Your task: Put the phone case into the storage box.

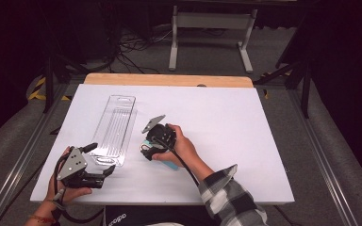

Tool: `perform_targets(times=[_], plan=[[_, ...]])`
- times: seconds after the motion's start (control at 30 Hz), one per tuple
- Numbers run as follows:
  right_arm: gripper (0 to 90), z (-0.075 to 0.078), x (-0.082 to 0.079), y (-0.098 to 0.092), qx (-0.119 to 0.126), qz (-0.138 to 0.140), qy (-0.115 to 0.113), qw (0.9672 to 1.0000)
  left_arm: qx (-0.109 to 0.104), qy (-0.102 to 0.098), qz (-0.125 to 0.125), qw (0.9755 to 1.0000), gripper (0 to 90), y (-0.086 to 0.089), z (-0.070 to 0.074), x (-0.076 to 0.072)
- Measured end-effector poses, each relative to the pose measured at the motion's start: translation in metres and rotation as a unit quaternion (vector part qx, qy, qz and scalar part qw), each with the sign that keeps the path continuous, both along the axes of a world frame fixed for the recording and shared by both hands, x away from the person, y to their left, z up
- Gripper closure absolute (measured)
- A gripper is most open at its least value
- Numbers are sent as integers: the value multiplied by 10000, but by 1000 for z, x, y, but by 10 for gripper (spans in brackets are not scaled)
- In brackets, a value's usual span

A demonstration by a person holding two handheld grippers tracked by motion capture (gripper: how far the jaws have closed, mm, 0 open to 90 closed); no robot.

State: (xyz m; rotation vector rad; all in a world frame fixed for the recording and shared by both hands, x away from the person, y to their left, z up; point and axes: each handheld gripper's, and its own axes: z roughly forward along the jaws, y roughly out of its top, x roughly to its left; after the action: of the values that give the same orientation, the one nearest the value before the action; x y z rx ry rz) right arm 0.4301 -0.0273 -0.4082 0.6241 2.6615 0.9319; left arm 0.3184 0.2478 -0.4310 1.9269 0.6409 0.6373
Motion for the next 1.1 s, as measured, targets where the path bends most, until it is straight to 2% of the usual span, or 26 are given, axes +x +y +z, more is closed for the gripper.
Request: perform_targets(times=[0.03,0.1,0.17,0.2,0.23,0.27,0.37,0.4,0.47,0.53,0.63,0.77,0.8,0.9,1.0,1.1], plan=[[176,8,-2,-12,271,-177,-126,9994,-20,-3,-24,10000,68,-2,2,0],[176,12,-5,-21,459,-275,-205,9984,-53,-8,-46,10000,69,-5,3,0],[176,14,-6,-25,522,-308,-251,9978,-86,5,-82,9999,70,-7,5,1],[176,19,-11,-35,755,-390,-463,9953,-91,2,-82,9999,72,-8,6,1],[176,19,-11,-35,755,-390,-463,9953,-86,-19,-105,9999,72,-10,8,2],[176,24,-15,-43,989,-475,-583,9923,-174,-40,-130,9998,74,-14,11,3],[176,30,-21,-51,1224,-506,-768,9882,-251,-61,-154,9995,79,-18,14,5],[176,34,-24,-55,1385,-515,-900,9849,-286,-104,-199,9993,81,-27,18,6],[176,40,-29,-60,1548,-520,-1007,9814,-300,-105,-229,9992,83,-37,21,8],[176,44,-33,-63,1675,-542,-1132,9779,-299,-87,-329,9990,83,-45,22,11],[176,50,-40,-69,1853,-603,-1270,9726,-157,-60,-539,9984,83,-58,22,15],[176,54,-48,-73,2035,-651,-1413,9666,-175,-36,-764,9969,89,-75,24,19],[176,56,-50,-73,2091,-684,-1464,9644,-232,-75,-778,9967,96,-78,24,20],[176,57,-55,-74,2217,-733,-1572,9596,-381,-17,-805,9960,113,-87,25,23],[176,57,-58,-72,2300,-776,-1618,9565,-501,1,-780,9957,136,-97,24,25],[176,56,-60,-71,2353,-817,-1637,9545,-743,41,-790,9941,175,-105,24,28]])
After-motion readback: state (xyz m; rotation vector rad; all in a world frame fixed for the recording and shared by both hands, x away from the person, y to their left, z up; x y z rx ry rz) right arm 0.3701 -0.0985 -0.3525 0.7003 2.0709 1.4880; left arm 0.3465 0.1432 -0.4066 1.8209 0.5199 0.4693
